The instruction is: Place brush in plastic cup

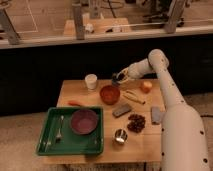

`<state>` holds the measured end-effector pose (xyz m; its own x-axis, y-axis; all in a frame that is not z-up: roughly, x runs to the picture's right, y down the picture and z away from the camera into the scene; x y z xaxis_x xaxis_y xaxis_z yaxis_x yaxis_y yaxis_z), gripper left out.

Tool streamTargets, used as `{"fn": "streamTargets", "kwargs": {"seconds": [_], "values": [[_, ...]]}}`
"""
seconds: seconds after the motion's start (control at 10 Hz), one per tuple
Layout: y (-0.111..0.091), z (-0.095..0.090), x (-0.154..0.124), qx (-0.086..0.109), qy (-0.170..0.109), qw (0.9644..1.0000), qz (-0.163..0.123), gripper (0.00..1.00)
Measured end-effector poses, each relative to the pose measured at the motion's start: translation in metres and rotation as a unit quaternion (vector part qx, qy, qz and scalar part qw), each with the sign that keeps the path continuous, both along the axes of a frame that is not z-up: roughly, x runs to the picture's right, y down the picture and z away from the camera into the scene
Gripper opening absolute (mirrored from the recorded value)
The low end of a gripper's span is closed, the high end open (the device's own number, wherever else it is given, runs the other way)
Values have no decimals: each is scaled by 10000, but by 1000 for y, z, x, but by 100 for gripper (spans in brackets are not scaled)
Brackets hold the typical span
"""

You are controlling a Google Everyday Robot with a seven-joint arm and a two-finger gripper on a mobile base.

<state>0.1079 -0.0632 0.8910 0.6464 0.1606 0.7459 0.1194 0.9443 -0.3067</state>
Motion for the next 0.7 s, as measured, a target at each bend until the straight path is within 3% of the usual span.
{"fn": "streamTargets", "kwargs": {"seconds": [0.2, 0.7], "values": [[-3, 3, 3, -49, 40, 9999, 117, 8], [-5, 7, 5, -90, 100, 9998, 173, 60]]}}
